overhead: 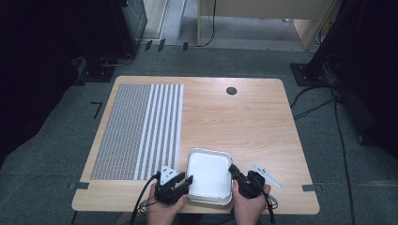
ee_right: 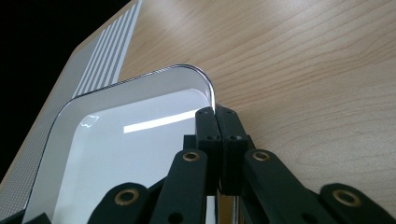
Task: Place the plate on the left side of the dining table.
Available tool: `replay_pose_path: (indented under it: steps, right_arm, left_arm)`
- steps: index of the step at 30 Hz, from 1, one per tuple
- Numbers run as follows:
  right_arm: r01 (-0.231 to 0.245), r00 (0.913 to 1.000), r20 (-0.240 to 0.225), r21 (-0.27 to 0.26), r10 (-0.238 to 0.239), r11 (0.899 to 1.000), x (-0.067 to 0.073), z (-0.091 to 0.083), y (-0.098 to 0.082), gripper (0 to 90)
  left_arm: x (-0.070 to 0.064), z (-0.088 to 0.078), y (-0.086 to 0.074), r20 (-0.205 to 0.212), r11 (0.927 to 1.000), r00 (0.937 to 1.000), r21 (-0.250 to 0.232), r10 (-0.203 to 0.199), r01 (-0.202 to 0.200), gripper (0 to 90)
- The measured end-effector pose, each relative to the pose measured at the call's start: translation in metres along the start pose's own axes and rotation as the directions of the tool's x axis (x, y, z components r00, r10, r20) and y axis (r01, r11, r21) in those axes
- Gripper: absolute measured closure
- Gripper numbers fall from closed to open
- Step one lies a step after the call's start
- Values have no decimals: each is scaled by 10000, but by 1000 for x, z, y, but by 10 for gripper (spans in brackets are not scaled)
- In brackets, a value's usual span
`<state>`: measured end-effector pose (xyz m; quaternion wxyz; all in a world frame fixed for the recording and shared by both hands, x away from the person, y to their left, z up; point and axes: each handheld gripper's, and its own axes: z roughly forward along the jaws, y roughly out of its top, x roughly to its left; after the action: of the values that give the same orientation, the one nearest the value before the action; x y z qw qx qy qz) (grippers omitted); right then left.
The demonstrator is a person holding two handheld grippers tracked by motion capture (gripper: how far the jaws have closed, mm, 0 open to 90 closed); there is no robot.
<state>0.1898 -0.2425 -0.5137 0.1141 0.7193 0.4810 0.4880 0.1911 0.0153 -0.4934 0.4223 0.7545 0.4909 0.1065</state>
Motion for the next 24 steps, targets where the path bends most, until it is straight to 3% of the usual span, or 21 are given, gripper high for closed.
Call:
replay_pose_path:
  steps: [6, 10, 19, 24]
  right_arm:
    - [0, 10000, 65, -95, 1, 10000, 0, -2, 1, 898]
    - [-7, 10000, 90, -75, 8, 10000, 2, -5, 3, 897]
    - [705, 9974, -122, -105, -706, 9975, 17, -9, 4, 900]
    - [1332, 9906, -303, -60, -1334, 9911, 31, -6, 7, 900]
  left_arm:
    - [-4, 0, -1, -232, 9987, 9985, 115, 492, -489, 720]
    - [-5, -3, 2, -661, 9944, 9924, 220, 1043, -1030, 810]
    - [6, -14, 15, -899, 9958, 9921, 332, 877, -850, 869]
    - [17, -19, 19, -900, 9976, 9941, 389, 611, -578, 880]
